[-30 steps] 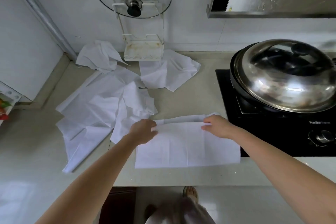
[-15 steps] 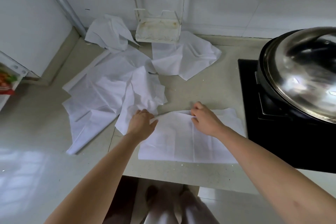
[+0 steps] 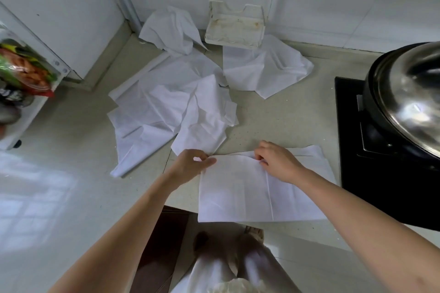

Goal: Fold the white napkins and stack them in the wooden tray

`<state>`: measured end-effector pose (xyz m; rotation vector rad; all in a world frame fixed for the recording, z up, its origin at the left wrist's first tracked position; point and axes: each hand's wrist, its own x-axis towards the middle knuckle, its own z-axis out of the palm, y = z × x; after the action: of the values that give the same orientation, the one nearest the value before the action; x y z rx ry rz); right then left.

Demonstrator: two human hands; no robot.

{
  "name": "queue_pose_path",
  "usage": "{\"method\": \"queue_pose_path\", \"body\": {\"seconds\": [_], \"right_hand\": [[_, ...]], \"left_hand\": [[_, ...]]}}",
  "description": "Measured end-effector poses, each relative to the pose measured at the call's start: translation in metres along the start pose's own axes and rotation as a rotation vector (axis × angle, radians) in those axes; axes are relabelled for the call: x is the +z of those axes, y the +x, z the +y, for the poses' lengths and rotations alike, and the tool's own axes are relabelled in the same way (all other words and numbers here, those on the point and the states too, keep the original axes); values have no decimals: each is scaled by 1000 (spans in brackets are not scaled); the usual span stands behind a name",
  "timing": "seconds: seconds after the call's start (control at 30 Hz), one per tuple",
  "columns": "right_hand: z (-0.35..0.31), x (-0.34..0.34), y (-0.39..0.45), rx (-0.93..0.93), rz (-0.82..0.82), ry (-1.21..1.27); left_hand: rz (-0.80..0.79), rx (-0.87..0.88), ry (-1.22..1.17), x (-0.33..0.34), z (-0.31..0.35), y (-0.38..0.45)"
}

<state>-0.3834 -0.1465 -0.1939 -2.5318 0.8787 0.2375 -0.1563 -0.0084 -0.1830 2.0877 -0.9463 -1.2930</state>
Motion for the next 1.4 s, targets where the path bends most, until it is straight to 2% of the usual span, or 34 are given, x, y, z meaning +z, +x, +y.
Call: {"method": "queue_pose_path", "body": {"seconds": [0.1, 0.2, 0.27, 0.33, 0.5, 0.67, 0.9, 1.2, 1.4], "right_hand": [[-9, 3, 5, -2, -39, 44], [-15, 9, 8, 15, -17, 106], [-20, 10, 9, 20, 0, 126], [-23, 9, 10, 20, 10, 111], [-27, 11, 13, 24, 18, 43], [-29, 13, 18, 67, 27, 8], [-32, 14, 22, 160, 30, 1], [-20, 8, 23, 210, 36, -96], [-14, 0, 27, 195, -54, -133]], "left_hand": [[163, 26, -174, 1, -9, -7], [389, 202, -164, 10, -10, -20], [457, 314, -115, 15, -14, -26], [461, 339, -53, 22, -21, -26], [505, 200, 62, 26, -27, -19], [532, 158, 153, 24, -26, -7], [539, 79, 190, 23, -26, 7], [507, 65, 224, 19, -27, 15], [502, 46, 231, 19, -28, 17]]}}
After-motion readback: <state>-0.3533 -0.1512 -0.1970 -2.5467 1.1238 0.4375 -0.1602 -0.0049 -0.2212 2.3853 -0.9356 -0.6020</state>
